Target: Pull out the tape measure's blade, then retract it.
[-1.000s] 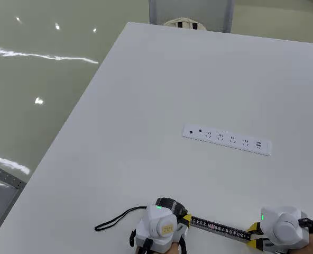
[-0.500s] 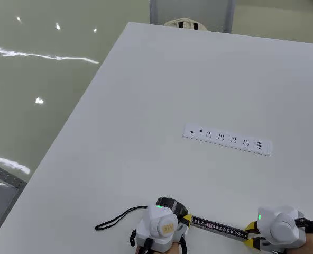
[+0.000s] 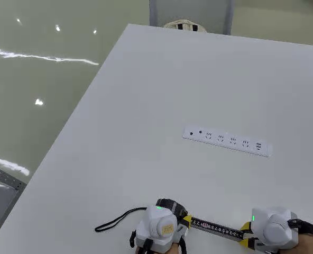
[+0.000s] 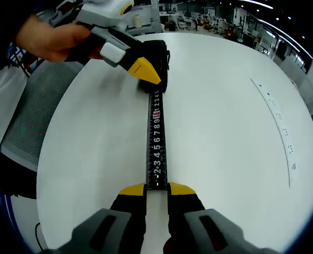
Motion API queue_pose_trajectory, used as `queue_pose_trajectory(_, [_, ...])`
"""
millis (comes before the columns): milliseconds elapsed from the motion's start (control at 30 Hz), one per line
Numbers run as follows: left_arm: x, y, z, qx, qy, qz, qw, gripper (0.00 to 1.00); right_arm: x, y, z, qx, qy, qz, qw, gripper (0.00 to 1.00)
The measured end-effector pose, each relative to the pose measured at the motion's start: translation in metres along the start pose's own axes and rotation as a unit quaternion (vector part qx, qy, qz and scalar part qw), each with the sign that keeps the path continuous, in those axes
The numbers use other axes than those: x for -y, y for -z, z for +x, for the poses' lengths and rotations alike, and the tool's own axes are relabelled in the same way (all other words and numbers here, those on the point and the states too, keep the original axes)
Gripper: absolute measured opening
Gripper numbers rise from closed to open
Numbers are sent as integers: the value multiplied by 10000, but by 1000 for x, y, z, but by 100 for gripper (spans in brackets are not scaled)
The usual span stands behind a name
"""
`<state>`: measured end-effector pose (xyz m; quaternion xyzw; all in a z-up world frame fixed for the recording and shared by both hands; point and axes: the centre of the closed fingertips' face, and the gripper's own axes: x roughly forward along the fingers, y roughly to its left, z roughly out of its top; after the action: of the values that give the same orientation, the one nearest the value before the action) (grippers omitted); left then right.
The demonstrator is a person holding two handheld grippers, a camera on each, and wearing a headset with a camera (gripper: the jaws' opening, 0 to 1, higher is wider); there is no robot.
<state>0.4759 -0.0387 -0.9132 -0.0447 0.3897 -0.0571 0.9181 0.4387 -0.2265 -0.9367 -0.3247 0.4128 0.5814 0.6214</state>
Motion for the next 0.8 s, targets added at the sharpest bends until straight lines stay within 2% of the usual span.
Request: queue_pose_trajectory(800, [0,0,0,-24,8,6,10000,63,0,-24,13,71,20,-74,9999,14])
